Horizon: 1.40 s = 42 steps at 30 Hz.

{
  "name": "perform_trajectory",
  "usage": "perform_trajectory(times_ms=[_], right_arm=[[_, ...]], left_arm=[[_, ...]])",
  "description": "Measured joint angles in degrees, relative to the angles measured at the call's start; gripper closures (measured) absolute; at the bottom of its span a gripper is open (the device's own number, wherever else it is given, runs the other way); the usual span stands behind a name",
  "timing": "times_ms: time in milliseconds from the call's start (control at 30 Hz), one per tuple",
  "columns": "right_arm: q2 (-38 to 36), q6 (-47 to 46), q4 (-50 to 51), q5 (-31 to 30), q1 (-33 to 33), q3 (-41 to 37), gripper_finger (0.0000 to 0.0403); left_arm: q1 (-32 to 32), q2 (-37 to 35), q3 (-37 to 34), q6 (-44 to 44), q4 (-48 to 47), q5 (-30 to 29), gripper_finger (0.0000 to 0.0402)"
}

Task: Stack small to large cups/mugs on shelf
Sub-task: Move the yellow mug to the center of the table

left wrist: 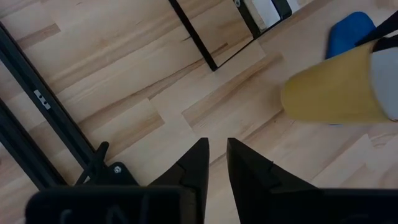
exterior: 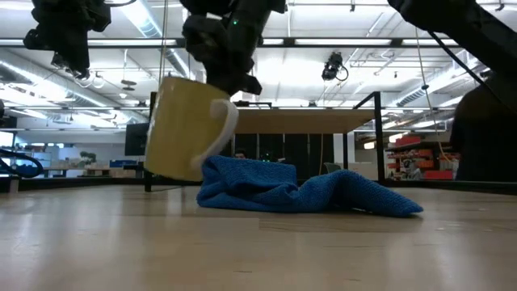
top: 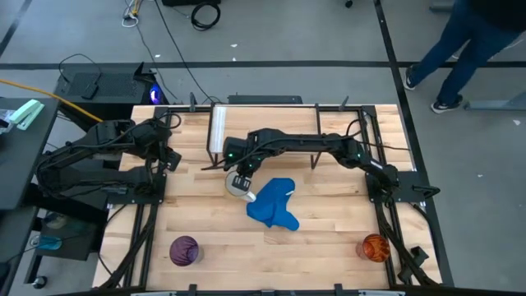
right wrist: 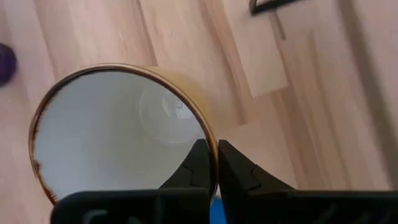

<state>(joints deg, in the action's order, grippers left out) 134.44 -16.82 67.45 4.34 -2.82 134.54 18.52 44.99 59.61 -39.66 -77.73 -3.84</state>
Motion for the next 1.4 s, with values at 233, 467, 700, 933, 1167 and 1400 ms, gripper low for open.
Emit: perform_trajectory(times_ms=[233,467,700,933,1167,1400], right_arm=[[-0.1,0.3,0.1,-0.8,0.1,-0.1,0.0391],[1.5,0.3,0.3,-0.9,0.3,-0.1,0.0391],[1.7,0.3,-0.1,-1.7,0.5,-0.1,0.0390],[1.7,0.4,-0.1,-2.1,0.2,-0.1,0.0379],[1.6,0.4,-1.8,-1.4,0.2,0.0,0.0352],[1.5,0.4,-2.5,0.0,0.2,0.0,0.0327]], left_arm=[[0.0,0.0,0.0,-0.2,0.0,0.0,0.0339],[0.0,0.0,0.0,-0.2,0.0,0.0,0.0332],[0.0,0.0,0.0,-0.2,0.0,0.0,0.0334],[0.0,0.0,0.0,-0.2,0.0,0.0,0.0335],[0.0,0.0,0.0,-0.2,0.0,0.0,0.0329],[0.0,0.0,0.0,-0.2,0.0,0.0,0.0335]])
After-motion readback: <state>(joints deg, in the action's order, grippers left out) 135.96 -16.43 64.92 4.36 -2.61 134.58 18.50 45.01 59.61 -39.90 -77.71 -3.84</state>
